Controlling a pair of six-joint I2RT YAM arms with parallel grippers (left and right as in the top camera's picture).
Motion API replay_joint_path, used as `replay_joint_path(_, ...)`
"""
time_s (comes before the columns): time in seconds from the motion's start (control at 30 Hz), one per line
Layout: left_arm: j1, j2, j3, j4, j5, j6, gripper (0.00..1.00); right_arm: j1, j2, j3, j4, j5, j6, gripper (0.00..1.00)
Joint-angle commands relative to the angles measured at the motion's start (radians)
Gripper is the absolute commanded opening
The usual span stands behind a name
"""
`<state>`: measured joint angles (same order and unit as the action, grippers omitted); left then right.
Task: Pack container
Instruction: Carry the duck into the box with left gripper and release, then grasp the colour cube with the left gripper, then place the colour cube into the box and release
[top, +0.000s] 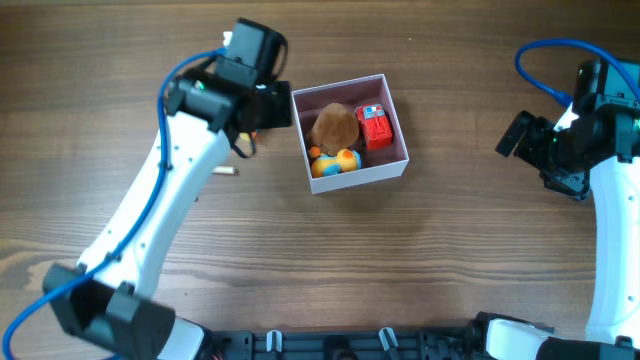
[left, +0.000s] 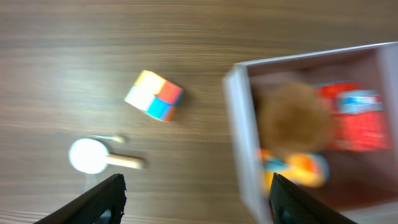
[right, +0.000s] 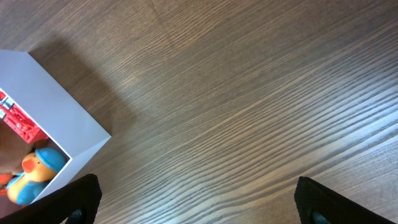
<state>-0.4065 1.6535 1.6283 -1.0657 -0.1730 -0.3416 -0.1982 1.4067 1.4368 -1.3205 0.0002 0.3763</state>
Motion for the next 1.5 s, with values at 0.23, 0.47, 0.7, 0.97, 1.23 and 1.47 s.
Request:
replay_joint_path(0.23,0.218,0.359,-0.004,0.106,0.142,0.731,0.71,-0.002,0.005,0.01,-0.001,0.002,-0.01,1.0)
replay_joint_path(0.47,0.241,0.431,-0.005,0.24,0.167,0.727,0.81,-0.002,0.005,0.01,-0.001,0.002,-0.006,1.0)
replay_joint_path(0.7,0.241,0.502,-0.005,0.248,0.221,0.704,0.69,-0.002,0.006,0.01,-0.001,0.002,-0.008,1.0)
replay_joint_path(0.97,0.241,0.498,-0.005,0.246,0.213,0.643,0.55,-0.002,0.005,0.01,-0.005,0.002,-0.01,1.0)
replay_joint_path(1.23,0.24,0.46,0.001,0.165,0.183,0.558,0.39,-0.002,0.005,0.01,-0.008,0.002,-0.01,1.0)
replay_joint_path(1.47,0.211,0.169,0.078,-0.022,0.3,0.177,0.04,-0.002,0.005,0.01,-0.008,0.002,-0.01,1.0)
